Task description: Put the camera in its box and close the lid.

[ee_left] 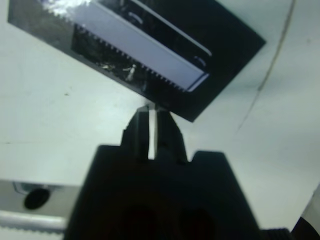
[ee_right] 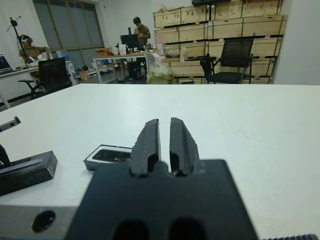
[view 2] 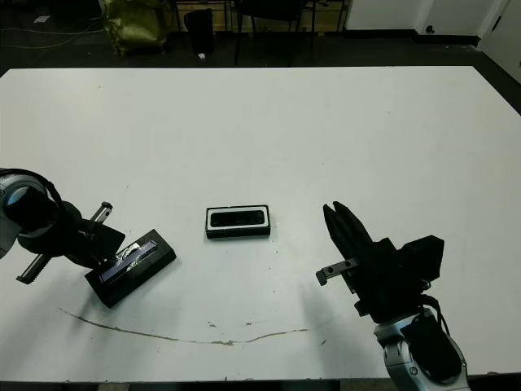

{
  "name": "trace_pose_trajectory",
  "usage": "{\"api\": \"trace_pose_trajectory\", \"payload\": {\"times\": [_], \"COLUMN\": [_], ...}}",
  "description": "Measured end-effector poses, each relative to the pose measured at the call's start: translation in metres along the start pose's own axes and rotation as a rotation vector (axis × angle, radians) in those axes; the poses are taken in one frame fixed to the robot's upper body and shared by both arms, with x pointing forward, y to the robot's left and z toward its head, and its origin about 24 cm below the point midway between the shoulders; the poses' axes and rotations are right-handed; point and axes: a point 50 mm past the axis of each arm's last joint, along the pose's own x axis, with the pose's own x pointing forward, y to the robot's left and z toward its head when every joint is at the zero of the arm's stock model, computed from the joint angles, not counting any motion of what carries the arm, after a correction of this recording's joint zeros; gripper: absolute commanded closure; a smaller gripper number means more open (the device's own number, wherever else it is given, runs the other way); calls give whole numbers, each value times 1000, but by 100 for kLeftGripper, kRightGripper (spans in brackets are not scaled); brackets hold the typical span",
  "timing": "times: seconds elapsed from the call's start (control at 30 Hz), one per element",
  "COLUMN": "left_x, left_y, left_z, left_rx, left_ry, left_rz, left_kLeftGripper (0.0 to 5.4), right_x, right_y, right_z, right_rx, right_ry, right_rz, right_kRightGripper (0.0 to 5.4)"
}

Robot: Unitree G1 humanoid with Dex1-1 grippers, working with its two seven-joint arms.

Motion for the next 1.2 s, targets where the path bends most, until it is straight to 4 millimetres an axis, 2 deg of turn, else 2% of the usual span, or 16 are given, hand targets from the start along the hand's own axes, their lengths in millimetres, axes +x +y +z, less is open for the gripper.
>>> {"api": "trace_pose_trajectory", "payload": {"times": [0.57,1.03,1.2], "left_x": [1,2,1], "left_y": [-3,-10,-10], "left_z": [3,16,18], "left_rx": [-26,-55,-32], "left_ry": [-16,-99,-78], "left_rz": [-29,-108,-87], "left_kLeftGripper": [540,540,540], "right_x": [0,0,0], "right_y": [0,2,2], "right_z": [0,-1,-2], "right_rx": [1,5,7], "right_ry": [-3,13,15], "right_rz": [-1,-13,-3], "right_kRightGripper": [539,539,539]}}
